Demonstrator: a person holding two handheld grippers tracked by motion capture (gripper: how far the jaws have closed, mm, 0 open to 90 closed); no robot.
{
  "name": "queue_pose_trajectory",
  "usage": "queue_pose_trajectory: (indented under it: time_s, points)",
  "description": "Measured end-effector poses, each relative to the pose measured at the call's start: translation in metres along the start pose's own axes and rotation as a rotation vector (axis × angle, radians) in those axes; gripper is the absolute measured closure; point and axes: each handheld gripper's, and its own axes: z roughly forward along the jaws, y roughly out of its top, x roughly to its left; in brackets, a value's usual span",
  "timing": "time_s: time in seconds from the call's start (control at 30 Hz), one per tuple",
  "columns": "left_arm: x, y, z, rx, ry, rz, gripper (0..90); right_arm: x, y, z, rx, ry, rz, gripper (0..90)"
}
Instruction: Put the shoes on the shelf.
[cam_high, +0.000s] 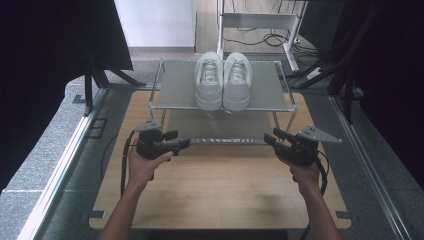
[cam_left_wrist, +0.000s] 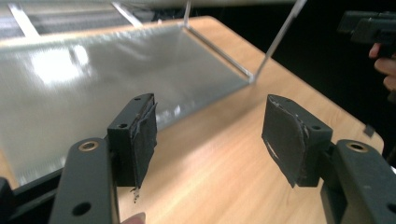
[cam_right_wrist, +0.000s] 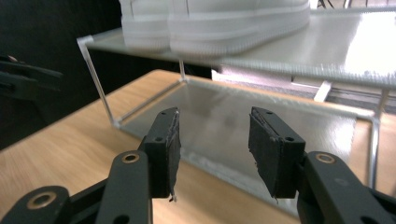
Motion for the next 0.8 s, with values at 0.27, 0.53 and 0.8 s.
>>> queue_pose_trajectory:
  time_s: [0.27,0.53,0.8]
  points:
    - [0.006,-0.037,-0.007,0.04,0.016,-0.024,35.6,-0.002,-0.048,-0.005,0.09,-0.026,0.0,51.6]
    - [0.014,-0.049,-0.011,0.015,0.012,-0.072,35.7,-0.005,-0.061,-0.005,0.12,-0.038,0.017,51.1]
    - [0.013,-0.054,-0.008,0.01,0.008,-0.093,35.6,-0.018,-0.068,-0.016,0.118,-0.076,0.055,44.5]
